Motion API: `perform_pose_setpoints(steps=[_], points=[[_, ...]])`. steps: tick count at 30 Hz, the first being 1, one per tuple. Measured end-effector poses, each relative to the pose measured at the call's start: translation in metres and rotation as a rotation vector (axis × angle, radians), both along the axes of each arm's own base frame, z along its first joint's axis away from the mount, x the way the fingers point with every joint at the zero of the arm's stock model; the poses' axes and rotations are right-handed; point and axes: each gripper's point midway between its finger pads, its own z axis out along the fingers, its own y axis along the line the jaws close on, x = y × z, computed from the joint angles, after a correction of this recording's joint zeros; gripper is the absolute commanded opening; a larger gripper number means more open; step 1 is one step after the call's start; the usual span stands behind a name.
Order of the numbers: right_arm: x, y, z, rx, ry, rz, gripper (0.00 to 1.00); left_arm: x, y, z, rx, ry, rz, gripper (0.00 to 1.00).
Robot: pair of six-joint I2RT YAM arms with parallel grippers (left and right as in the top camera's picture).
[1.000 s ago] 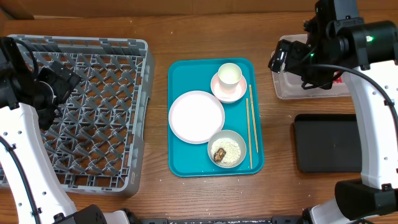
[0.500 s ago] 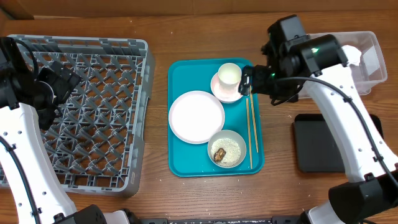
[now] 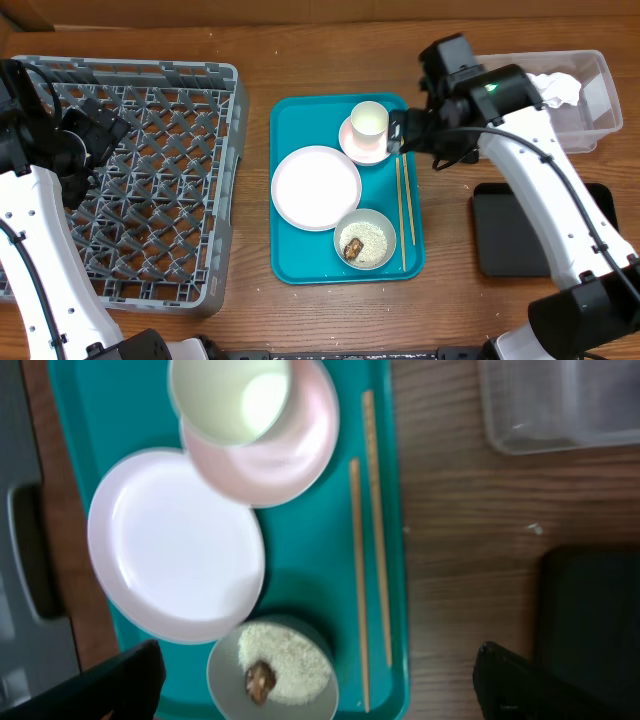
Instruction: Sort waste into correct bins and load items into the dishwasher
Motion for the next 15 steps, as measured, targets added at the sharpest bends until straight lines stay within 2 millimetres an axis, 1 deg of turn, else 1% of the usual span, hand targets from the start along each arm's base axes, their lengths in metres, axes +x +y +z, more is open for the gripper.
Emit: perform_pose_setpoints(steps=[1, 3, 6, 9, 10, 12, 15], points=[[0.003, -0.007, 0.000, 0.002, 0.000, -0.032, 1.00, 0.000, 0.000, 0.000, 0.000, 0.000, 0.000, 1.00], [0.011, -0.029, 0.000, 0.007, 0.002, -0.123, 1.00, 0.000, 0.000, 0.000, 0.000, -0.001, 0.001, 1.00], [0.021, -0.069, 0.000, 0.018, 0.007, -0.273, 1.00, 0.004, 0.002, 0.002, 0.002, -0.020, 0.013, 1.00], [0.022, -0.109, -0.001, 0.022, 0.025, -0.403, 1.00, 0.005, 0.002, 0.002, -0.004, -0.024, 0.026, 1.00], [0.022, -0.120, -0.001, 0.023, 0.029, -0.436, 1.00, 0.005, 0.001, 0.003, -0.012, -0.027, 0.031, 1.00], [0.021, -0.136, -0.001, 0.025, 0.035, -0.489, 1.00, 0.007, -0.004, 0.003, -0.048, -0.040, 0.033, 1.00], [0.020, -0.151, -0.001, 0.027, 0.035, -0.535, 1.00, 0.006, -0.019, 0.003, -0.131, -0.044, 0.013, 1.00]])
